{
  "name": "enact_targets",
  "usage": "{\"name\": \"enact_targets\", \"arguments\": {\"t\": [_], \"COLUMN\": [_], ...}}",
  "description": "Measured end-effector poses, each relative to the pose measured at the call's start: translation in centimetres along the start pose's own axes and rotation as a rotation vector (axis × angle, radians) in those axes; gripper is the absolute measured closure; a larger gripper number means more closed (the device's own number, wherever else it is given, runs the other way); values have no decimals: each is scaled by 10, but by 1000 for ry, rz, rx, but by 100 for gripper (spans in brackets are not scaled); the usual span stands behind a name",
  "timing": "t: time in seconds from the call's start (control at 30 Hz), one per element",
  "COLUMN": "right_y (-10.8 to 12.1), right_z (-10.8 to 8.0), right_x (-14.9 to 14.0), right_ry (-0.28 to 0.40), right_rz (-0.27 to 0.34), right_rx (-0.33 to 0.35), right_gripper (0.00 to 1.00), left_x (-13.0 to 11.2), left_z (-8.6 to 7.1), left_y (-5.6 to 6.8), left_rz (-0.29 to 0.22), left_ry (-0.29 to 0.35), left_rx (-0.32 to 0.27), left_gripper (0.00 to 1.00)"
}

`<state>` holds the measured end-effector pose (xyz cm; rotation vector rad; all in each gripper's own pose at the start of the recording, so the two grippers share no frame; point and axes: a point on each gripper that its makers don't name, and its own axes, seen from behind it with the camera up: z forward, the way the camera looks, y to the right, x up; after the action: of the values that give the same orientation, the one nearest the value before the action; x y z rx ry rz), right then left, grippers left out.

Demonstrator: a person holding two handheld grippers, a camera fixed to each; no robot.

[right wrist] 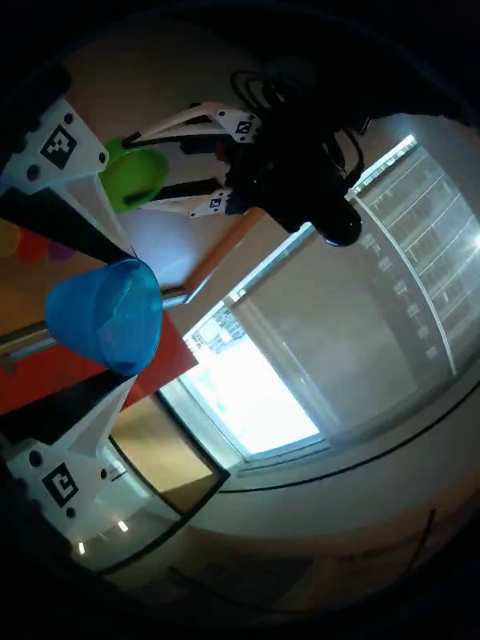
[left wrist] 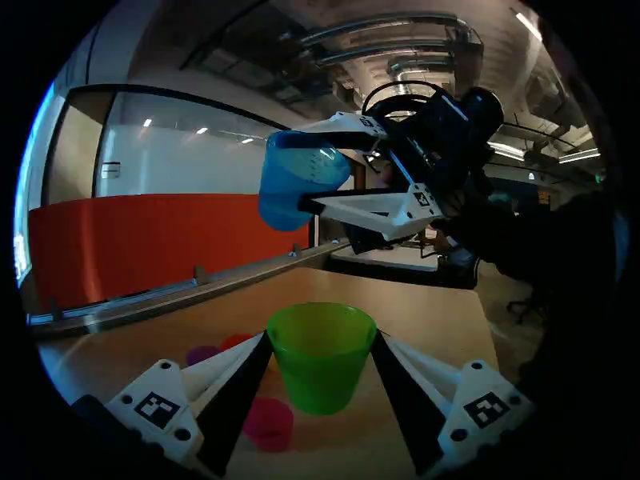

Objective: Pour water

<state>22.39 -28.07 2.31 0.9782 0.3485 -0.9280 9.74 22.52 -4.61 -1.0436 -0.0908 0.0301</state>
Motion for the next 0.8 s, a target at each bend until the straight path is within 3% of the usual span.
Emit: {"name": "enact_targets", "arguments": {"t": [0.8], "right_y": [10], "right_z": [11], "right_x": [3], "right_ry": [-18], "right_rz": [-158], "right_rx": [-7], "right_gripper": [8], "left_x": [5], "left_z": [7], "left_y": [2], "left_rz": [-3], "left_ry": [27], "left_rx": [-12], "left_gripper": [13]}}
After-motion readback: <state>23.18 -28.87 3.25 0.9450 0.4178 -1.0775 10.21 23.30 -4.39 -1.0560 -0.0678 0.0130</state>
